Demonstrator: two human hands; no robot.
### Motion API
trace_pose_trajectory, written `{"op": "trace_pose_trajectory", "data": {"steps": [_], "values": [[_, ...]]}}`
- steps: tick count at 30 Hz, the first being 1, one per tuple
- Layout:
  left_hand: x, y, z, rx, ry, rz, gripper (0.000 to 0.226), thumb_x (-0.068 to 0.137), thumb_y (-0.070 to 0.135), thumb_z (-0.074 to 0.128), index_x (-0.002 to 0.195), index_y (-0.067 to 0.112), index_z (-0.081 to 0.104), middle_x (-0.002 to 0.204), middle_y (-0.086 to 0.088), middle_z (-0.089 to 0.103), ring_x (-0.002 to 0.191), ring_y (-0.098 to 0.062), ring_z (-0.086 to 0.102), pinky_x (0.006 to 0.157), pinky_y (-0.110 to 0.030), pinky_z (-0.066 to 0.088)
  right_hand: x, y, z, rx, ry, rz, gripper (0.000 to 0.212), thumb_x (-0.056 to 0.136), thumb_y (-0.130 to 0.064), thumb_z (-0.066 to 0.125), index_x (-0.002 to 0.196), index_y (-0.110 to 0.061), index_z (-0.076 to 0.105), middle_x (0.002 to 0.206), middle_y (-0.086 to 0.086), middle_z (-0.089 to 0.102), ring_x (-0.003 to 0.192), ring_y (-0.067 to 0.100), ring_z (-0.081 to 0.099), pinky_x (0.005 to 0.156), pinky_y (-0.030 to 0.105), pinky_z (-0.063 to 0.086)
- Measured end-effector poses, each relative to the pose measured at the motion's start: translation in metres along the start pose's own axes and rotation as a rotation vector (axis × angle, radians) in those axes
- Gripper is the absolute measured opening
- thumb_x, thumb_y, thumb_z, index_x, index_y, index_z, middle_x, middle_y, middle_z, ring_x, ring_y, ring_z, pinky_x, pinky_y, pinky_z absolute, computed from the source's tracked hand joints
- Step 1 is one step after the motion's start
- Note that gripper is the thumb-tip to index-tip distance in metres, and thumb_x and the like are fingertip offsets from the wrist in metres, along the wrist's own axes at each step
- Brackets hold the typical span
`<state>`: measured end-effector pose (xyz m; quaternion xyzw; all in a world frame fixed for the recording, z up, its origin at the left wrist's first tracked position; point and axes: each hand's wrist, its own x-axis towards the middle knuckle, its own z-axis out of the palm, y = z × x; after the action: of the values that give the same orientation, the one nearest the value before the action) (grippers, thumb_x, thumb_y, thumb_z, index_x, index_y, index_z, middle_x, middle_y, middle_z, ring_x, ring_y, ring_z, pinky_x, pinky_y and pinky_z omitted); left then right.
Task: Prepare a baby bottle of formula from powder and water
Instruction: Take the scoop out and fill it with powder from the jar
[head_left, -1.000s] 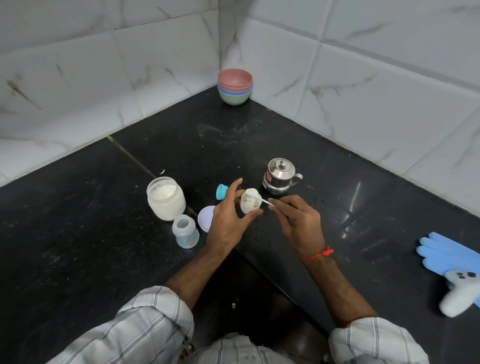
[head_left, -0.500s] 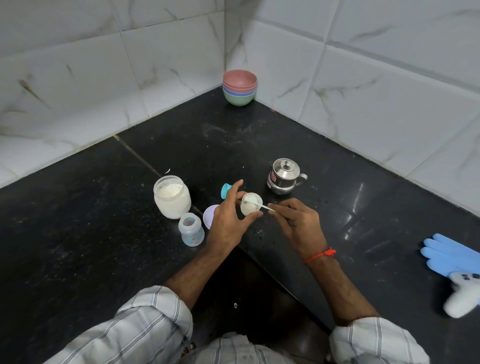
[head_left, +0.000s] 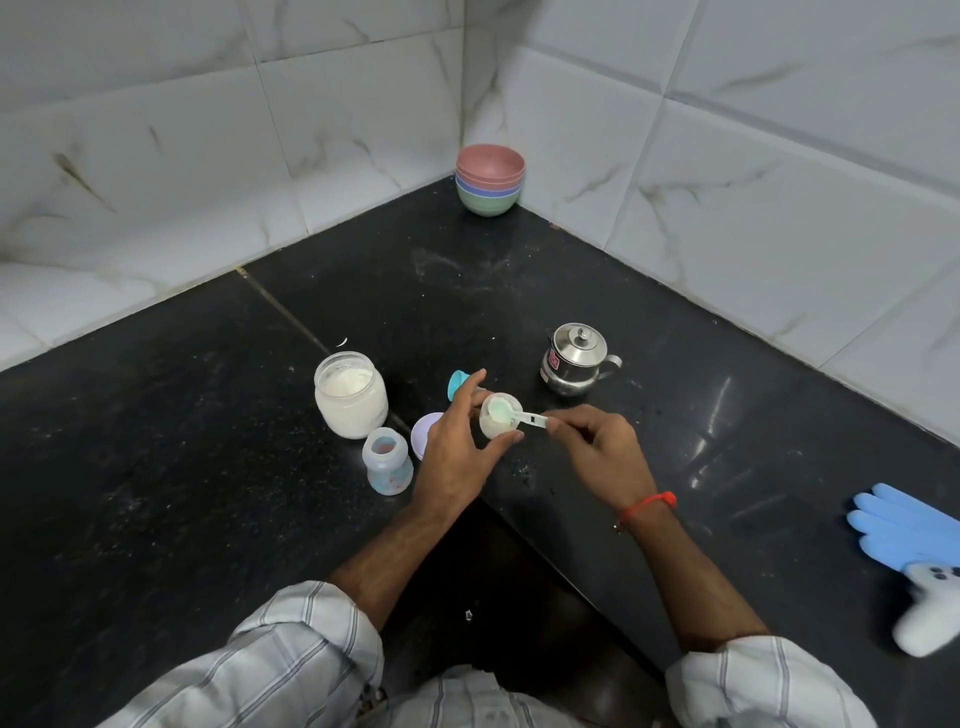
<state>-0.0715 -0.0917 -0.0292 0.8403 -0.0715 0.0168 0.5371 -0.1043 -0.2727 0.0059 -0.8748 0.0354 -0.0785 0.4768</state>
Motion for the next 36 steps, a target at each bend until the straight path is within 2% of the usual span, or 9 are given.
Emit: {"op": "trace_pose_trajectory", "data": {"steps": [4, 8, 14, 19, 21, 23, 26, 30, 36], "values": [[-0.010, -0.008, 0.003, -0.055, 0.033, -0.032, 0.093, 0.077, 0.023, 0.087, 0.153, 0.022, 0.034, 0.112, 0.033, 0.057, 0.103, 0.029, 0.049, 0.090, 0.004, 0.035, 0.015, -0.012, -0.001, 0.350, -0.018, 0.246, 0.020, 0.095, -0.011, 0.068, 0.076, -0.010, 0.075, 0.057, -0.001, 0.060, 0.048, 0.006, 0.046, 0.053, 0.021, 0.040], [-0.024, -0.014, 0.008, -0.106, 0.008, -0.074, 0.099, 0.078, 0.024, 0.087, 0.156, 0.027, 0.026, 0.107, 0.035, 0.057, 0.101, 0.026, 0.053, 0.082, 0.001, 0.040, 0.034, -0.042, 0.005, 0.529, -0.065, 0.277, 0.015, 0.093, -0.010, 0.070, 0.080, -0.007, 0.076, 0.067, 0.007, 0.065, 0.049, 0.010, 0.048, 0.048, 0.020, 0.041], [-0.039, -0.025, 0.011, -0.098, -0.041, -0.053, 0.100, 0.080, 0.033, 0.083, 0.153, 0.039, 0.015, 0.113, 0.030, 0.060, 0.106, 0.025, 0.051, 0.090, -0.001, 0.038, 0.090, -0.100, 0.057, 0.233, -0.219, 0.162, 0.018, 0.090, -0.025, 0.076, 0.089, -0.007, 0.079, 0.076, 0.004, 0.071, 0.059, 0.010, 0.054, 0.051, 0.019, 0.046], [-0.043, -0.031, 0.007, -0.101, -0.041, -0.054, 0.098, 0.080, 0.045, 0.079, 0.158, 0.031, 0.021, 0.124, 0.020, 0.064, 0.114, 0.007, 0.057, 0.102, -0.020, 0.047, 0.120, -0.120, 0.115, -0.013, -0.347, 0.155, 0.023, 0.084, -0.032, 0.082, 0.078, -0.011, 0.075, 0.074, 0.004, 0.072, 0.058, 0.010, 0.054, 0.054, 0.022, 0.043], [-0.042, -0.032, 0.005, -0.092, -0.041, -0.065, 0.097, 0.081, 0.043, 0.078, 0.158, 0.034, 0.020, 0.124, 0.025, 0.061, 0.115, 0.008, 0.056, 0.103, -0.023, 0.048, 0.124, -0.124, 0.130, -0.105, -0.385, 0.138, 0.022, 0.084, -0.032, 0.081, 0.079, -0.012, 0.074, 0.075, 0.002, 0.071, 0.066, 0.014, 0.059, 0.066, 0.027, 0.052], [-0.041, -0.032, 0.002, -0.111, -0.059, -0.082, 0.092, 0.080, 0.049, 0.072, 0.156, 0.036, 0.022, 0.125, 0.028, 0.060, 0.117, 0.004, 0.058, 0.105, -0.032, 0.050, 0.127, -0.124, 0.141, -0.169, -0.404, 0.144, 0.027, 0.085, -0.032, 0.081, 0.091, -0.006, 0.077, 0.092, 0.009, 0.077, 0.086, 0.022, 0.069, 0.087, 0.036, 0.057], [-0.039, -0.030, -0.001, -0.112, -0.068, -0.097, 0.087, 0.081, 0.058, 0.066, 0.155, 0.035, 0.028, 0.129, 0.024, 0.061, 0.121, 0.000, 0.058, 0.106, -0.037, 0.050, 0.126, -0.120, 0.150, -0.248, -0.434, 0.149, 0.038, 0.083, -0.036, 0.082, 0.101, -0.003, 0.078, 0.105, 0.015, 0.077, 0.104, 0.028, 0.070, 0.097, 0.038, 0.056], [-0.039, -0.031, -0.006, -0.047, -0.026, -0.077, 0.091, 0.083, 0.042, 0.077, 0.156, 0.036, 0.024, 0.123, 0.031, 0.055, 0.119, 0.005, 0.054, 0.107, -0.031, 0.047, 0.126, -0.114, 0.134, -0.204, -0.379, 0.118, 0.037, 0.088, -0.037, 0.078, 0.098, -0.001, 0.078, 0.100, 0.015, 0.076, 0.097, 0.026, 0.069, 0.094, 0.036, 0.055], [-0.041, -0.031, -0.014, -0.065, 0.021, -0.030, 0.088, 0.083, 0.040, 0.079, 0.154, 0.041, 0.028, 0.129, 0.016, 0.063, 0.119, 0.001, 0.057, 0.100, -0.033, 0.052, 0.113, -0.089, 0.065, -0.072, -0.169, 0.054, 0.038, 0.096, -0.049, 0.061, 0.094, -0.015, 0.077, 0.077, 0.001, 0.073, 0.076, 0.012, 0.066, 0.076, 0.031, 0.052]]}}
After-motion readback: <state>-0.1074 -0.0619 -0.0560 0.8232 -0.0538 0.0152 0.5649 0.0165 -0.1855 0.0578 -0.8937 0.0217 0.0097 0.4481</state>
